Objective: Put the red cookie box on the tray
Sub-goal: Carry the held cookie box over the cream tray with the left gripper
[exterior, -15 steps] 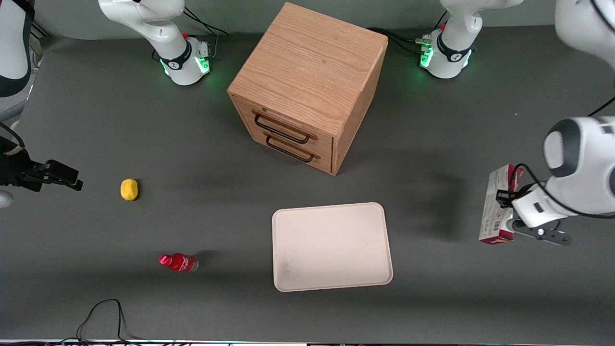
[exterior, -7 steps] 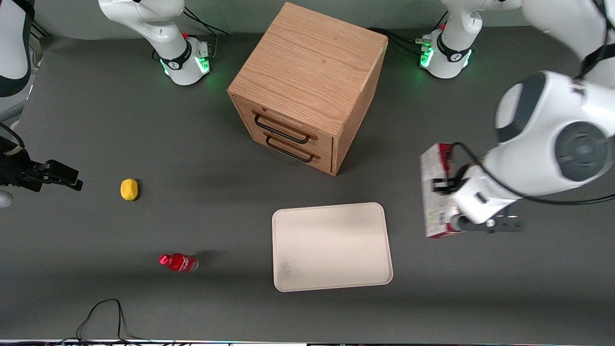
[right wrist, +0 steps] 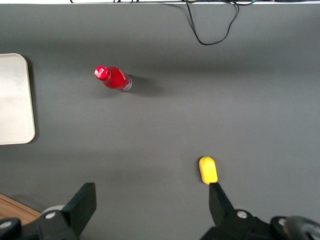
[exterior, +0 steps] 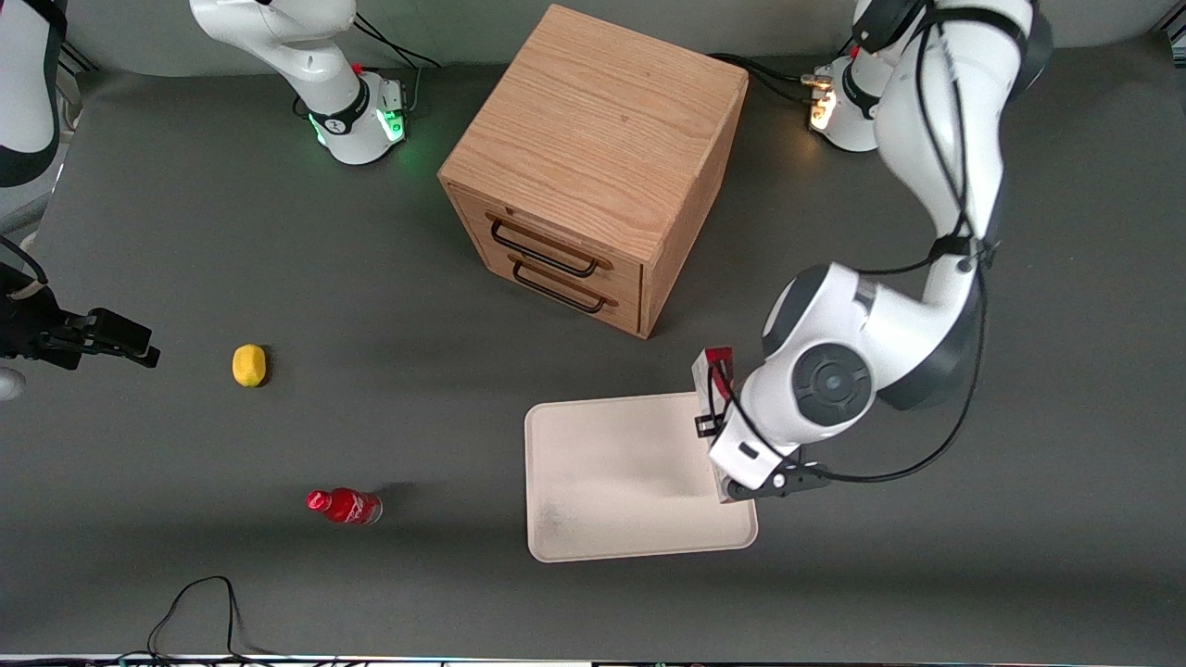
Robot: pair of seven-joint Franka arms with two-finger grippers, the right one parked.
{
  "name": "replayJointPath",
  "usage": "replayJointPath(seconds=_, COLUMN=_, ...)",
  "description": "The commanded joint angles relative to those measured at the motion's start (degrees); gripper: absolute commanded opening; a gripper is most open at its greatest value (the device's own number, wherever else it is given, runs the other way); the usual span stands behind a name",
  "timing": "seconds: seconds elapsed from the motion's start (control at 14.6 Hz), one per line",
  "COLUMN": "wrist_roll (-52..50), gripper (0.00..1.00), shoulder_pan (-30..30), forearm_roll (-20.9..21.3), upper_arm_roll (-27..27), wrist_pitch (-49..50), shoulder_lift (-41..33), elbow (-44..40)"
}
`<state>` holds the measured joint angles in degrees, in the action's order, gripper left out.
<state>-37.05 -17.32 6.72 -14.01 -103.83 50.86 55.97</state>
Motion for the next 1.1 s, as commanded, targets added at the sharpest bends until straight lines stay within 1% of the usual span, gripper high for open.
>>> replayJointPath(seconds=0.0, wrist_roll=-1.45, gripper=0.00, shoulder_pan=-1.75, forearm_roll=5.39, upper_arm_roll=0.56, wrist_pitch=-4.69, shoulder_lift=4.68, elbow=-1.66)
replayJointPath(seconds=0.14, wrist_roll=-1.36, gripper=0.00, shoulder_pan=-1.58, forearm_roll=5.76, upper_arm_roll=0.65, wrist_pitch=-7.00, shoulder_lift=5.66, elbow=-0.86)
replayJointPath(seconds=0.27, wrist_roll=-0.92, gripper=0.00, shoulder_pan=-1.58, forearm_roll=5.76, upper_arm_roll=0.74, wrist_pitch=-7.18, shoulder_lift=6.01, elbow=-0.51)
replayJointPath(seconds=0.34, wrist_roll=-0.22, gripper=0.99, shoulder_pan=-1.49, forearm_roll=5.94, upper_arm_roll=0.83, wrist_pitch=-8.31, shoulder_lift=5.84, elbow=0.71)
replayJointPath(seconds=0.48, wrist_roll=-0.48, gripper=1.00, shoulder_pan=-1.40, forearm_roll=6.03, upper_arm_roll=0.83, wrist_pitch=-11.04, shoulder_lift=5.31, elbow=2.48)
replayJointPath(seconds=0.82, wrist_roll=-0.39, gripper=1.00, shoulder_pan=-1.23, forearm_roll=5.94, upper_arm_roll=0.74, wrist_pitch=-11.05, shoulder_lift=5.04, elbow=2.57)
replayJointPath(seconds=0.96, wrist_roll=-0.13, gripper=1.00, shoulder_pan=-0.01, forearm_roll=5.50, upper_arm_roll=0.74, wrist_pitch=-11.05, shoulder_lift=2.08, elbow=5.10)
replayJointPath(seconds=1.03, wrist_roll=-0.22, gripper=1.00, shoulder_pan=1.65, forearm_roll=5.15, upper_arm_roll=0.65, wrist_pitch=-11.13, shoulder_lift=-1.16, elbow=8.08)
